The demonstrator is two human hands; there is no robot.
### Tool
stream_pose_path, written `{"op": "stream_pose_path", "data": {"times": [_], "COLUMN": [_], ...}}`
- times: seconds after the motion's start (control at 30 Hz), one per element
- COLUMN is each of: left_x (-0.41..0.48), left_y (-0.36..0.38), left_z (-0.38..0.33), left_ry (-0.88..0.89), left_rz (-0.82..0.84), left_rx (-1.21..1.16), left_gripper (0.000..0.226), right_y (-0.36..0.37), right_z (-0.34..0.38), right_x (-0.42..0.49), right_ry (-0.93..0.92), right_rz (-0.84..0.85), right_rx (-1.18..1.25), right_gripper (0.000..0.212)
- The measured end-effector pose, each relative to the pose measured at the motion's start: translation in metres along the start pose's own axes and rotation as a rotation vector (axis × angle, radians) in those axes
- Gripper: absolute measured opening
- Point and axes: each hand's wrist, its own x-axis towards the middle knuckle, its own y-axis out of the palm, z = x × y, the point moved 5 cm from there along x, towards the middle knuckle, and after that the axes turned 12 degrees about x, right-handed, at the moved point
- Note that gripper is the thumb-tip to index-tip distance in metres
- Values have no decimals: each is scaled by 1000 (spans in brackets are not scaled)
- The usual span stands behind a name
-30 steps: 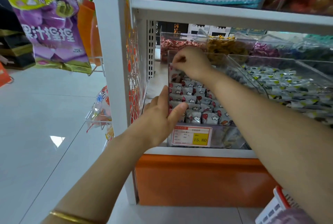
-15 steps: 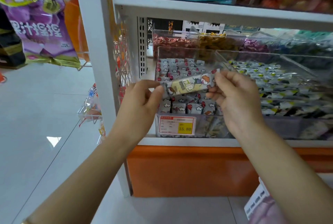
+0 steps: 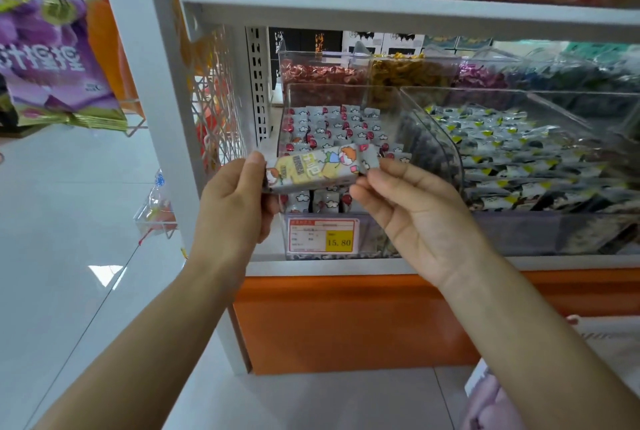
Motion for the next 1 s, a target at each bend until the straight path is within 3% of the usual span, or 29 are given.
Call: {"op": "stream_pose_path", "data": {"times": [0.13,0.23,0.37,0.57,0.73,0.87,1.0], "left_x": [1,0,-3,-4,-5,-1,4], "left_y": [1,6,12,12,10,5,-2], "left_z": [4,3,-4,-9,-11,-8,1], "left_ry": [-103,-125,-96,-68,-25,-42,-97], "left_rz": [78,229,432,575,581,469,322], "left_rx": [-210,-327,-325,-324,-284,-268,-231], "left_gripper": [35,33,23,12,8,6,27], "right_y": [-4,-9,-14,-17,-16,-10,0], "right_z": [-1,0,6,11,11,13,7], "right_x": [3,5,7,9,9,7,3], "right_ry": [-8,-10,-54,-96,-128,-160,-147], "right_rz": [-36,-84,-145,-179,-201,-129,-49], "right_rx": [30,71,131,149,125,79,44], "right_gripper": [17,4,11,11,12,14,14]}}
